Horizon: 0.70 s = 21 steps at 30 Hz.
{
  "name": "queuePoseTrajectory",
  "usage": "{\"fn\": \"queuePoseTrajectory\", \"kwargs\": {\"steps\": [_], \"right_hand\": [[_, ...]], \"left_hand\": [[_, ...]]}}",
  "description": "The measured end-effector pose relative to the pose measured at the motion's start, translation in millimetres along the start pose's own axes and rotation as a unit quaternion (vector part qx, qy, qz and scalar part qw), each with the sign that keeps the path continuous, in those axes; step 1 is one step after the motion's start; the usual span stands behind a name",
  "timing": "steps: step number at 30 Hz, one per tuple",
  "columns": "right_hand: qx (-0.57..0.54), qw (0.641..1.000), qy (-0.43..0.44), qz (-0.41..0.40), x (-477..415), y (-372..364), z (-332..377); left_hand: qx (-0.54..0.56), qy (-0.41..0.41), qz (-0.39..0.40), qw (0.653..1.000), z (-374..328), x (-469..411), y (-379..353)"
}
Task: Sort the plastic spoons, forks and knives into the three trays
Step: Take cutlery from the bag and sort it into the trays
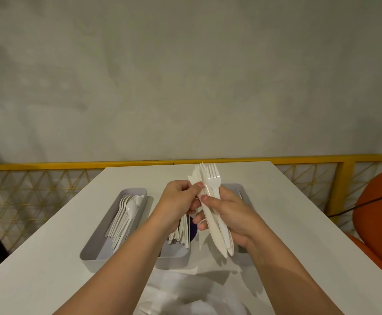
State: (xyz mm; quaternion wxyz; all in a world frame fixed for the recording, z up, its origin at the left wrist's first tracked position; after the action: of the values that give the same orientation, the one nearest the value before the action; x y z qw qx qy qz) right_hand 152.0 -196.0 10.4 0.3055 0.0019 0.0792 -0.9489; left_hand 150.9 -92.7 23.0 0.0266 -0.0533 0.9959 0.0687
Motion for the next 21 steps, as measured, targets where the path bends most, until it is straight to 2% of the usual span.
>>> {"fn": "queuePoseTrajectory", "kwargs": {"steps": [12, 17, 21], "right_hand": [[0.049, 0.998, 0.005, -0.025, 8.9, 16.4, 16.6], [0.046, 0.997, 0.029, -0.062, 10.4, 27.4, 23.7], [0.152, 0.984, 0.026, -0.094, 14.5, 46.0, 30.1]], "left_hand": [[0.065, 0.016, -0.054, 0.996, -6.7, -14.3, -5.5], [0.076, 0.016, 0.052, 0.996, -8.1, -11.2, -32.3], [0.115, 0.021, 0.061, 0.991, -10.8, -18.8, -41.2]]}}
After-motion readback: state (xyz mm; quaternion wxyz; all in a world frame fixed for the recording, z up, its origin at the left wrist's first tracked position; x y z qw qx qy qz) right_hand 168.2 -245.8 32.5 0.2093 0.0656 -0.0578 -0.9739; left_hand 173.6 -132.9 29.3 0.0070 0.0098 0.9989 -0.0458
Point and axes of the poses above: each hand's wrist, its own x-axis away from the middle knuckle, its own y-axis out of the back of the hand, z = x × y, the point moved 6 cm from there along -x, towards the middle knuckle, and after that the axes turned 6 degrees about z, right-handed, at the moved point
